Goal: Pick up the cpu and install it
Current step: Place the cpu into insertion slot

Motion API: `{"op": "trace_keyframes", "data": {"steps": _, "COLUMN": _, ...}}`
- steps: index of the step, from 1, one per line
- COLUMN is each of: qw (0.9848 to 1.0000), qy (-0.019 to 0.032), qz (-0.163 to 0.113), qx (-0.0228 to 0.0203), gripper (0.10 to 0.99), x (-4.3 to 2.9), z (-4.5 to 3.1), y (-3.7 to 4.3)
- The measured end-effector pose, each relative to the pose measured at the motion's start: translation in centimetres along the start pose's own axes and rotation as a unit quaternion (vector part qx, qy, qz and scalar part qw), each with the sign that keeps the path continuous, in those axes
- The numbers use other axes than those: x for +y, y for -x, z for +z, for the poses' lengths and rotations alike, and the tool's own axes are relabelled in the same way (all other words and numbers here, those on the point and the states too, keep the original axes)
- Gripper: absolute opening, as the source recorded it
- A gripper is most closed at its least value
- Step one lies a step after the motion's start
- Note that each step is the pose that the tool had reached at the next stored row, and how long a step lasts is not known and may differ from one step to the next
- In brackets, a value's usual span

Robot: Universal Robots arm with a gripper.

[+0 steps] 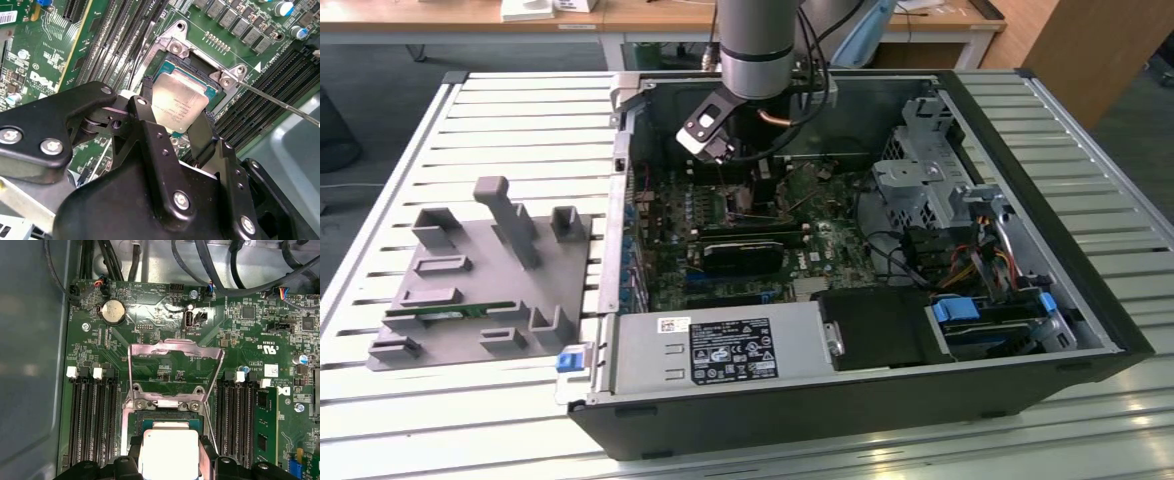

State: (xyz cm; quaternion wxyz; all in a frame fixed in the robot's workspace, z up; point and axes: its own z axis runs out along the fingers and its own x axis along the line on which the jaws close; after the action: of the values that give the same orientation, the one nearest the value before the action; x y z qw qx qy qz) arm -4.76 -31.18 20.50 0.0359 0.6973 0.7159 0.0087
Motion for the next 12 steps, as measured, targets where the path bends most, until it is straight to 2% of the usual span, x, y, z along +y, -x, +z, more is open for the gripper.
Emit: {"op": "trace_keyframes", "data": {"steps": 12, "qw": 1.0, "qy": 0.0, "qz": 0.0, "qx": 0.0001, "gripper": 0.529, "x": -0.02, "z": 0.48, "y": -0.23}}
